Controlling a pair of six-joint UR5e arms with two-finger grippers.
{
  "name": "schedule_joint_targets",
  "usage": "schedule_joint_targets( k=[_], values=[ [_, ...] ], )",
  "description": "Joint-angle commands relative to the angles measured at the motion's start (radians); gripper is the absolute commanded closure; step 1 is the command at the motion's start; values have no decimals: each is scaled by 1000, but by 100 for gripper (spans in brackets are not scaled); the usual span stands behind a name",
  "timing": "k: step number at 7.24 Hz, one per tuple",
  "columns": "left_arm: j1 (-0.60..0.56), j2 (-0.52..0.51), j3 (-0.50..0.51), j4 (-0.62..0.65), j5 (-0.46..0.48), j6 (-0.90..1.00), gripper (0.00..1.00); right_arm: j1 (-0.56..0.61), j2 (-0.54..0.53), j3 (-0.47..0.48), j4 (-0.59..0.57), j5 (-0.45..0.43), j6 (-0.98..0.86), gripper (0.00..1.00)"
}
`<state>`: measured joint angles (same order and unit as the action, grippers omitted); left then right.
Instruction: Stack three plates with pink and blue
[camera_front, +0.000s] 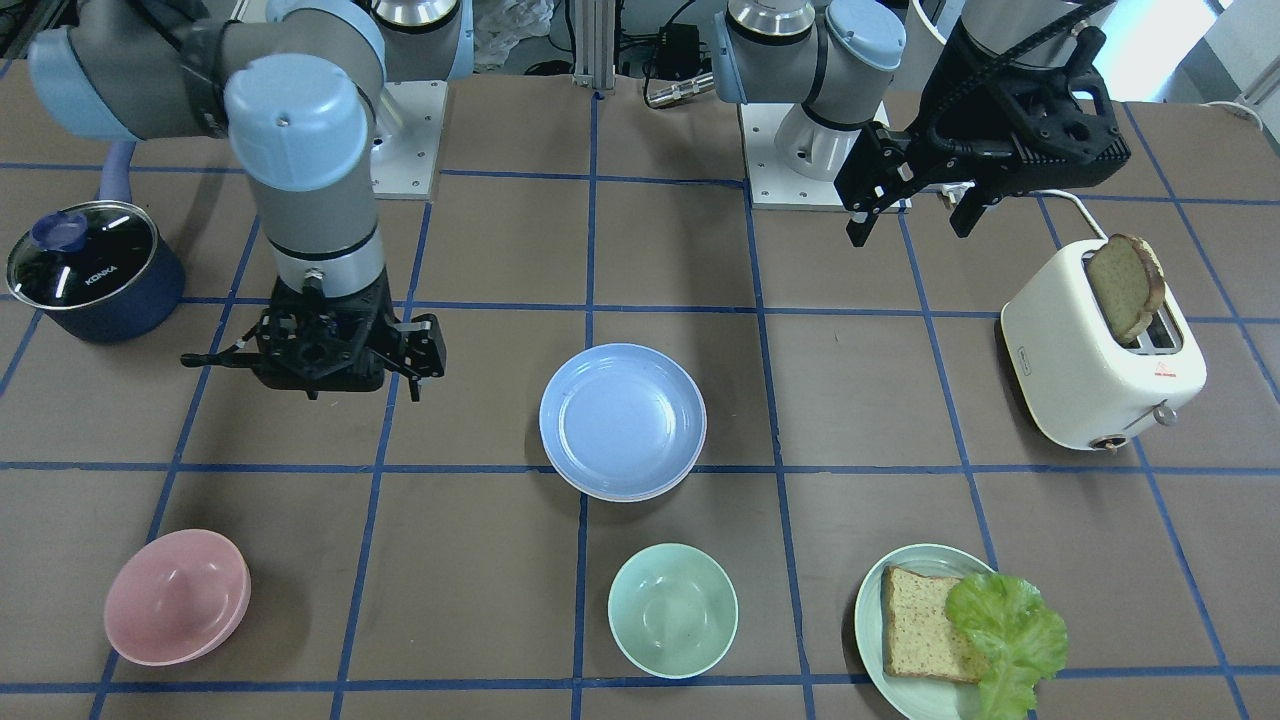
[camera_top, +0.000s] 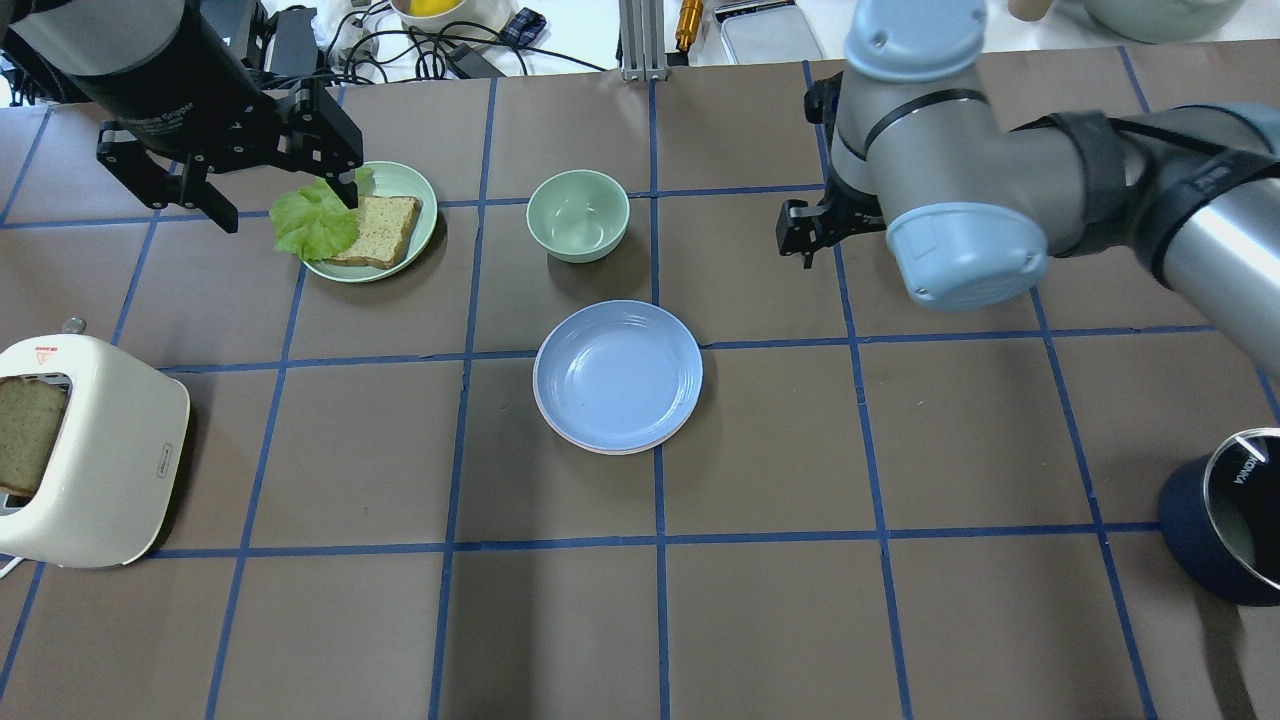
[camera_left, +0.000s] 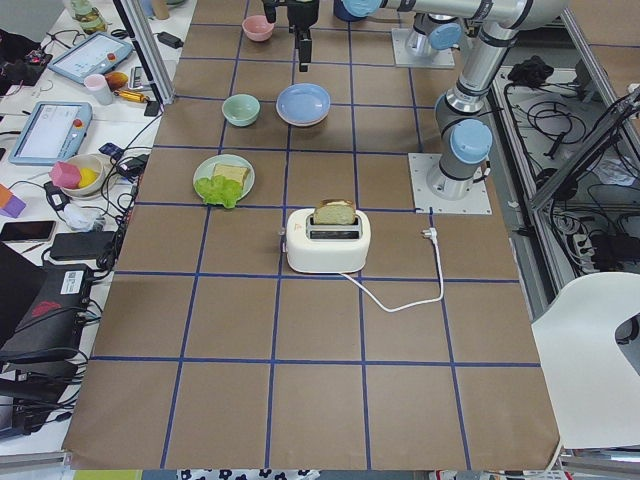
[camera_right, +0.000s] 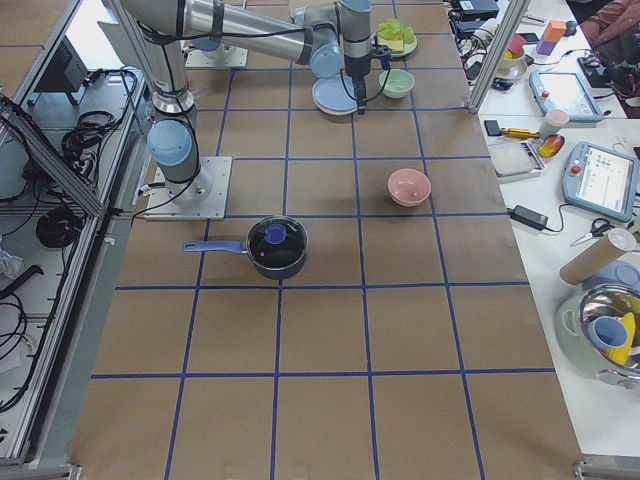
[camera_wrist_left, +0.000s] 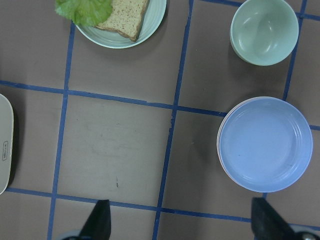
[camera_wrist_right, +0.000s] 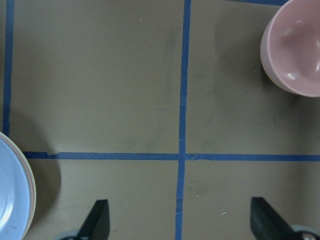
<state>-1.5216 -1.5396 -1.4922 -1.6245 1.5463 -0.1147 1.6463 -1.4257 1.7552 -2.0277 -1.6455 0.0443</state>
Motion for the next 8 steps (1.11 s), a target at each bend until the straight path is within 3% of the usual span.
schedule_joint_targets(
  k=[1, 4, 6, 8],
  values=[
    [0, -10, 3, -3, 1, 4, 0, -97, -109, -17, 131, 119, -20, 0],
    [-6, -19, 6, -32, 0, 24, 0, -43, -122, -219, 399, 110, -4, 0],
    [-5, -10, 9, -31, 0, 24, 0, -51, -121, -229, 426, 26, -23, 0],
    [0, -11, 13, -29, 0, 24, 0, -54, -124, -198, 417, 30, -17, 0]
  ],
)
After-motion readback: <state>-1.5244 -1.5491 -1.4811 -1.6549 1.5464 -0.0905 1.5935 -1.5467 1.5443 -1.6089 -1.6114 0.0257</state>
